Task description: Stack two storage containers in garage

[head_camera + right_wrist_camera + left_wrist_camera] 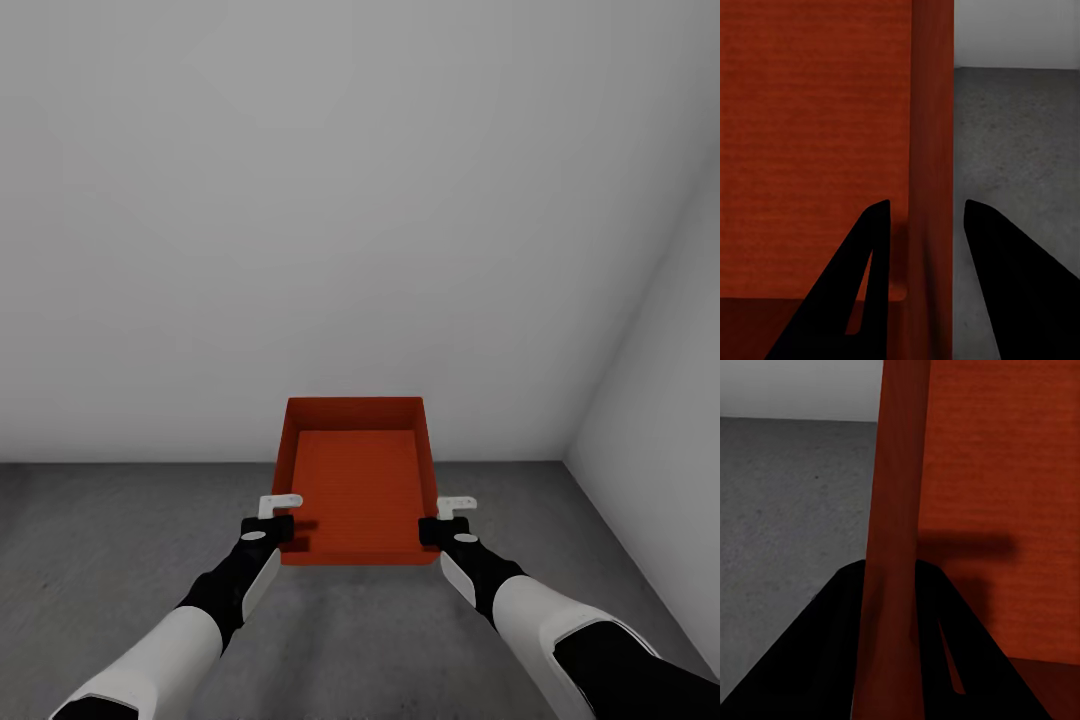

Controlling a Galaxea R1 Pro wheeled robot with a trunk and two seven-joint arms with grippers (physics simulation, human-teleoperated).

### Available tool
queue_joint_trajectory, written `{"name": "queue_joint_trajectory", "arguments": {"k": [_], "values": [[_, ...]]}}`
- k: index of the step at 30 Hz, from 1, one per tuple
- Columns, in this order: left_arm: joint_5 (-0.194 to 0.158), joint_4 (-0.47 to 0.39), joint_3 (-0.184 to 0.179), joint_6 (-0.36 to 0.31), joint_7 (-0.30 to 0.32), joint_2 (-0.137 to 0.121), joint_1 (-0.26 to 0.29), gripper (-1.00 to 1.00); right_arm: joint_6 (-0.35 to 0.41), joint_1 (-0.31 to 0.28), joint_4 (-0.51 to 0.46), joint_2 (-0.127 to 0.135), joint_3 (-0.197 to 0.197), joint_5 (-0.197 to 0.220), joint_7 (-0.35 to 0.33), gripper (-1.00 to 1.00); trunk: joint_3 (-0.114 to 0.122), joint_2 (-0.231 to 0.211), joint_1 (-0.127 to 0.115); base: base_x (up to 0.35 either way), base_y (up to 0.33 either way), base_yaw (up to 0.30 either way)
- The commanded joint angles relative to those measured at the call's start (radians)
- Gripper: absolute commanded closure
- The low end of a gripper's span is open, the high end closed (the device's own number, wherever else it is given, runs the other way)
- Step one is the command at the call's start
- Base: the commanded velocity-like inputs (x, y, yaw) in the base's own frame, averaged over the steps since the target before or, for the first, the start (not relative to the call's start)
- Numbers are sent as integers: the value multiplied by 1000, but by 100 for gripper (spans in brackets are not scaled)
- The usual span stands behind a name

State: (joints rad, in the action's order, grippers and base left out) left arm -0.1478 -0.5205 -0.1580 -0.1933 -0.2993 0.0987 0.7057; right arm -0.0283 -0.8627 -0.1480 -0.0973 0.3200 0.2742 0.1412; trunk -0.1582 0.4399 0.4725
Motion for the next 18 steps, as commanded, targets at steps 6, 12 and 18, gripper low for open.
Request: {"name": "queue_joint_trajectory", "arguments": {"k": [6,12,18], "values": [[20,-6,14,-8,-64,-2,1,100,-1,-1,19,13,-18,14,8,100,-11,2,0,0,0,0],[20,-6,14,-7,-65,-2,1,100,-1,-1,19,13,-18,14,8,100,-21,2,0,0,0,0],[20,-6,14,-7,-65,-2,1,100,-1,-1,19,13,-18,14,8,100,-30,2,0,0,0,0]]}}
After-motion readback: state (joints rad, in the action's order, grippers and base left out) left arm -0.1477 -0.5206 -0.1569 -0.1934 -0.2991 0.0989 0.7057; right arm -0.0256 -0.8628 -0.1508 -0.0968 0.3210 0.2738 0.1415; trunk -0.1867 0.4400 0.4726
